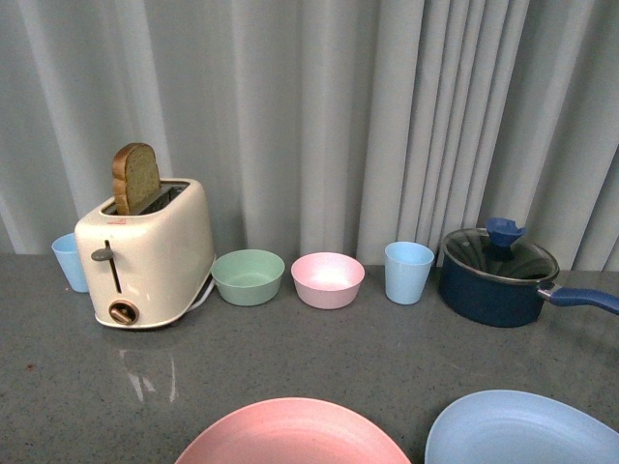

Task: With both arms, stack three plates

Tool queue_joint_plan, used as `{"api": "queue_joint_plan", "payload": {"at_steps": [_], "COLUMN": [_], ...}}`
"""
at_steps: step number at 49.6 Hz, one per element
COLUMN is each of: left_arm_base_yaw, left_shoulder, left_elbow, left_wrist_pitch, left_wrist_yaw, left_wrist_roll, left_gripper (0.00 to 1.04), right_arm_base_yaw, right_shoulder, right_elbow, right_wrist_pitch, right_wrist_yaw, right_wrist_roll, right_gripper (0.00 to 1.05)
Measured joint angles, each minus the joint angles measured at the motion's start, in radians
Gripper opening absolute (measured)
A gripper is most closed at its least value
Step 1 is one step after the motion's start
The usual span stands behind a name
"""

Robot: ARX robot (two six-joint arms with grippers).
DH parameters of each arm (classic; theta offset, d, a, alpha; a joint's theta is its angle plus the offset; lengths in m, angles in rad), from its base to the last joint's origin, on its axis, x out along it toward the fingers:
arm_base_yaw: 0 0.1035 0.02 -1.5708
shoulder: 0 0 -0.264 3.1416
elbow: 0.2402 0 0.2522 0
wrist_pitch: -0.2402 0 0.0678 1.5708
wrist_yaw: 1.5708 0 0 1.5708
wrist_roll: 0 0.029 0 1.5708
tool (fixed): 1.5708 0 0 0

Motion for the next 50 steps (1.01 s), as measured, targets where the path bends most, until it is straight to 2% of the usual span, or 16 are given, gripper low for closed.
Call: {"api": "queue_joint_plan", "payload": {"at_steps": [5,8,11,16,18,21,28,34,41,50], "left_arm_base_yaw": [0.000,0.000,0.000,0.000,0.000,0.000,0.000,0.000,0.000,0.000], "left_shoulder": [0.000,0.000,0.000,0.000,0.000,-0.001,-0.001,-0.001,-0.001,-0.001], "left_elbow": [0.000,0.000,0.000,0.000,0.000,0.000,0.000,0.000,0.000,0.000], "left_wrist_pitch": [0.000,0.000,-0.001,-0.001,-0.001,-0.001,-0.001,-0.001,-0.001,-0.001], "left_wrist_yaw": [0.000,0.000,0.002,0.000,0.000,0.000,0.000,0.000,0.000,0.000], "left_wrist_roll": [0.000,0.000,0.000,0.000,0.001,0.001,0.001,0.001,0.001,0.001], "left_gripper": [0.59,0.70,0.81,0.99,0.98,0.98,0.98,0.98,0.98,0.98], "right_arm_base_yaw": [0.000,-0.032,-0.116,-0.335,-0.412,-0.507,-0.600,-0.597,-0.548,-0.501], "right_shoulder": [0.005,0.113,0.298,0.621,0.739,0.915,1.265,1.449,1.565,1.680], "right_elbow": [0.002,0.082,0.155,0.228,0.264,0.328,0.440,0.486,0.489,0.511], "right_wrist_pitch": [-0.007,-0.188,-0.268,-0.125,-0.068,-0.007,0.055,0.073,0.152,0.207], "right_wrist_yaw": [0.000,-0.046,-0.129,-0.281,-0.332,-0.345,-0.304,-0.317,-0.299,-0.254], "right_wrist_roll": [0.011,0.129,0.254,0.303,0.288,0.244,0.072,-0.052,-0.179,-0.257], "right_gripper": [0.97,0.97,0.97,0.97,0.97,0.97,0.97,0.97,0.97,0.97]}}
